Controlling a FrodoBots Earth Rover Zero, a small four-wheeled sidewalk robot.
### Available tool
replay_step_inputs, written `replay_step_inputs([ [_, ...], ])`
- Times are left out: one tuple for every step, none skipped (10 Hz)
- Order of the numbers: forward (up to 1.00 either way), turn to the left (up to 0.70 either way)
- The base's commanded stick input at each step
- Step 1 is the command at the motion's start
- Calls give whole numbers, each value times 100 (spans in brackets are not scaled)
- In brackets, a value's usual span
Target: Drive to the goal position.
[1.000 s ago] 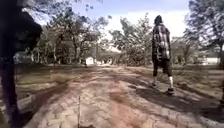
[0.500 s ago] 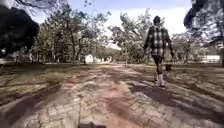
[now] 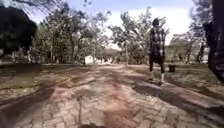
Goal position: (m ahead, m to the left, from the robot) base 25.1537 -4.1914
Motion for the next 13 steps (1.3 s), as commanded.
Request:
replay_step_inputs([
  [85, 0],
  [85, 0],
  [85, 0],
  [85, 0],
  [85, 0],
  [85, 0],
  [85, 0],
  [85, 0],
  [85, 0],
  [85, 0],
  [85, 0],
  [85, 0],
  [85, 0],
])
